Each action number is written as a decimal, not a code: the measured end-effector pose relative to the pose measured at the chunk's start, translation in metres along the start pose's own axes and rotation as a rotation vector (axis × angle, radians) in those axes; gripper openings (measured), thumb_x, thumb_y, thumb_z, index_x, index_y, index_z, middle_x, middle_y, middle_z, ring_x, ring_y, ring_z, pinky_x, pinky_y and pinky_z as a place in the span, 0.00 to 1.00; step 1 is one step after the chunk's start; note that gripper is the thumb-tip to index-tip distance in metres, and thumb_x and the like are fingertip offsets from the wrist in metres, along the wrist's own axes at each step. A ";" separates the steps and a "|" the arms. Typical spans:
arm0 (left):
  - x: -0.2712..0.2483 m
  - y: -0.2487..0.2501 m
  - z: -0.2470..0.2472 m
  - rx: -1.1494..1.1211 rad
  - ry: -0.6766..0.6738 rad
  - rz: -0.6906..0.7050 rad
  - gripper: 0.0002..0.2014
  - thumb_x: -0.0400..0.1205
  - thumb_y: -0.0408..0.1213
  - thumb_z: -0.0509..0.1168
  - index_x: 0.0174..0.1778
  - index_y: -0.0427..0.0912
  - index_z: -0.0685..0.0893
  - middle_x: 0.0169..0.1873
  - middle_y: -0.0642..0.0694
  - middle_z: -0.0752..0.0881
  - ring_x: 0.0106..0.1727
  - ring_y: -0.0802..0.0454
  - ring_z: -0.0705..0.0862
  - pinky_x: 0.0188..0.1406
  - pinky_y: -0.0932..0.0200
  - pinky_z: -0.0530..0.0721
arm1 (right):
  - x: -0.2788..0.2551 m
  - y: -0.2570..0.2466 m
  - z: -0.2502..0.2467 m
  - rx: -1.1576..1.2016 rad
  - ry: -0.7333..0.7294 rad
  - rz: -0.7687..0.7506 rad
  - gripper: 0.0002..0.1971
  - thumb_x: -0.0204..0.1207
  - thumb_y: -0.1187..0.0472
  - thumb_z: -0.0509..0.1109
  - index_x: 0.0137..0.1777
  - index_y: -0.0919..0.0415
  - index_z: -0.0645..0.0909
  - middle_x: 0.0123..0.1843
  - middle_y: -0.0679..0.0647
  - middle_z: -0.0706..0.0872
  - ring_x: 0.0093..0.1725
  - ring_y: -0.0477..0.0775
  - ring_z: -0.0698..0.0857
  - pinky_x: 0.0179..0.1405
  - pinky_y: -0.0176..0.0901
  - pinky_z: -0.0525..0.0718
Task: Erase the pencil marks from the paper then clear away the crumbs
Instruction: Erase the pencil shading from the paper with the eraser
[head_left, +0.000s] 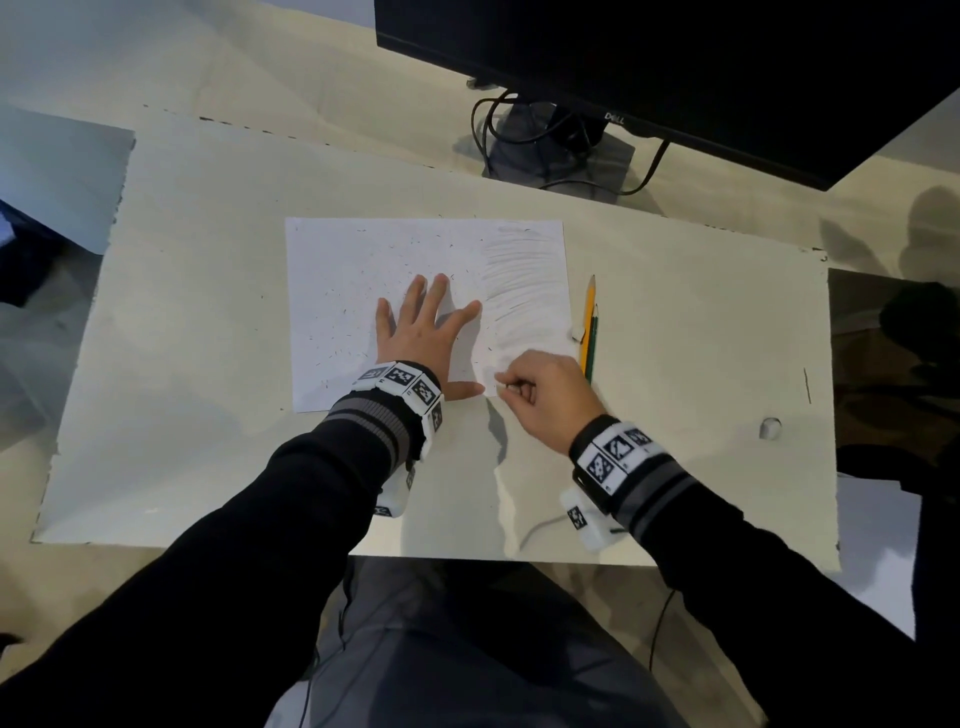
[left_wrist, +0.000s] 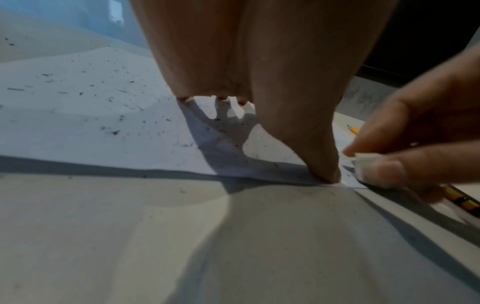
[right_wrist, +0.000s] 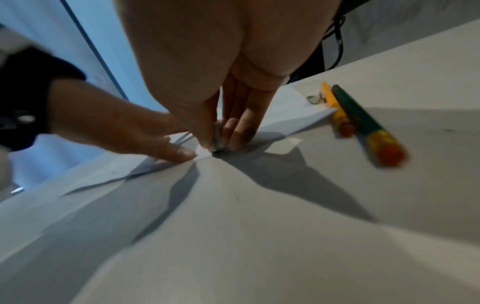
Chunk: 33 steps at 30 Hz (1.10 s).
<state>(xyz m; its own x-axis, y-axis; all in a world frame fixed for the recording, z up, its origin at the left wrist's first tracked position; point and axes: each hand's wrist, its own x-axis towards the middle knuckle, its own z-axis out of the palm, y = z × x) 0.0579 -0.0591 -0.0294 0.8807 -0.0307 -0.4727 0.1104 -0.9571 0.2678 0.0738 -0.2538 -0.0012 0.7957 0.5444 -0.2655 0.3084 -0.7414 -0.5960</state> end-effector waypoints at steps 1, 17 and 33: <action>0.000 0.000 0.001 0.000 0.002 -0.001 0.52 0.70 0.69 0.71 0.85 0.64 0.47 0.86 0.47 0.34 0.86 0.44 0.32 0.81 0.28 0.40 | -0.006 0.004 -0.001 0.012 0.011 0.008 0.03 0.76 0.63 0.75 0.46 0.62 0.89 0.39 0.45 0.84 0.37 0.40 0.79 0.44 0.34 0.80; 0.002 0.008 0.000 0.008 0.012 -0.033 0.52 0.70 0.72 0.69 0.85 0.63 0.49 0.86 0.46 0.36 0.86 0.42 0.33 0.81 0.27 0.41 | 0.014 0.007 -0.021 0.092 0.255 0.040 0.05 0.73 0.63 0.77 0.48 0.60 0.90 0.36 0.49 0.86 0.33 0.43 0.82 0.42 0.33 0.83; 0.001 0.012 0.012 0.018 0.092 -0.060 0.52 0.69 0.78 0.61 0.86 0.60 0.49 0.86 0.44 0.36 0.86 0.40 0.33 0.79 0.24 0.38 | 0.031 0.006 -0.027 -0.137 -0.144 -0.067 0.02 0.75 0.61 0.76 0.45 0.58 0.89 0.39 0.44 0.85 0.41 0.47 0.85 0.44 0.41 0.85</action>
<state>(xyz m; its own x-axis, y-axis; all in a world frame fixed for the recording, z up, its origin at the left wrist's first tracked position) 0.0543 -0.0741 -0.0367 0.9114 0.0525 -0.4081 0.1565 -0.9615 0.2259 0.1145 -0.2514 0.0070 0.6911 0.6375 -0.3405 0.4340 -0.7428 -0.5098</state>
